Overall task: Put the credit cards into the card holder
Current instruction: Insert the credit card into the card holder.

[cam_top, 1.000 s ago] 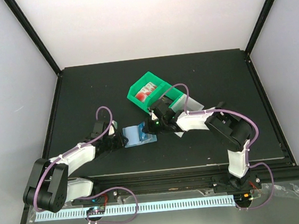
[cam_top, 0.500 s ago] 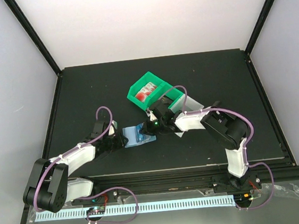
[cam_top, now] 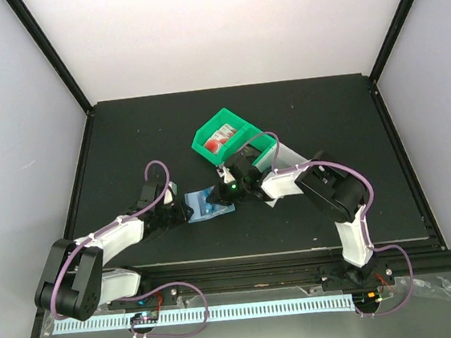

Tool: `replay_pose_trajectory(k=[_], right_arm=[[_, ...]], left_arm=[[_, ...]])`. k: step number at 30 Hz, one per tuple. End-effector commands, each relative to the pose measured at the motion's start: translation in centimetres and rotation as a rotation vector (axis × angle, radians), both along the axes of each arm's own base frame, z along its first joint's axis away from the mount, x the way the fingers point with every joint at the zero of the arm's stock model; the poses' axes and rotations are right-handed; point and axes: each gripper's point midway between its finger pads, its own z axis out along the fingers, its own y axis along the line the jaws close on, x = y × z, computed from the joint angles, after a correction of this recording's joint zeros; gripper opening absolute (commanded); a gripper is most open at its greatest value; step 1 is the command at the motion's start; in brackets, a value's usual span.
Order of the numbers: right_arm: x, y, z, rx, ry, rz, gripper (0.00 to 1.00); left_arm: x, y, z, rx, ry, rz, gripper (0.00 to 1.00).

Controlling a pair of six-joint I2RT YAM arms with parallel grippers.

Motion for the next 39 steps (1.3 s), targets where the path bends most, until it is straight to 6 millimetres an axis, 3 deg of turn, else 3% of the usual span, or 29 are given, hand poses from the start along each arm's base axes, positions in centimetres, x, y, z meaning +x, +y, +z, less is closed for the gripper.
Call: replay_pose_trajectory(k=[1, 7, 14, 27, 39], right_arm=[[-0.8, 0.4, -1.6, -0.014, 0.034, 0.017, 0.04], [-0.6, -0.1, -0.9, -0.097, -0.016, 0.015, 0.06], [-0.5, -1.1, -0.6, -0.206, -0.037, 0.013, 0.31], [0.1, -2.7, 0.7, -0.348, -0.132, 0.007, 0.55], [0.3, -3.5, 2.2, -0.454, -0.228, -0.006, 0.61]], left_arm=[[-0.8, 0.2, -0.7, 0.000, 0.044, 0.003, 0.29], [-0.8, 0.3, -0.3, -0.001, 0.028, 0.015, 0.28], [-0.5, 0.3, 0.3, -0.005, 0.004, 0.020, 0.28], [-0.7, -0.4, 0.0, -0.042, 0.022, -0.003, 0.28], [-0.8, -0.6, 0.1, -0.053, 0.017, -0.012, 0.28]])
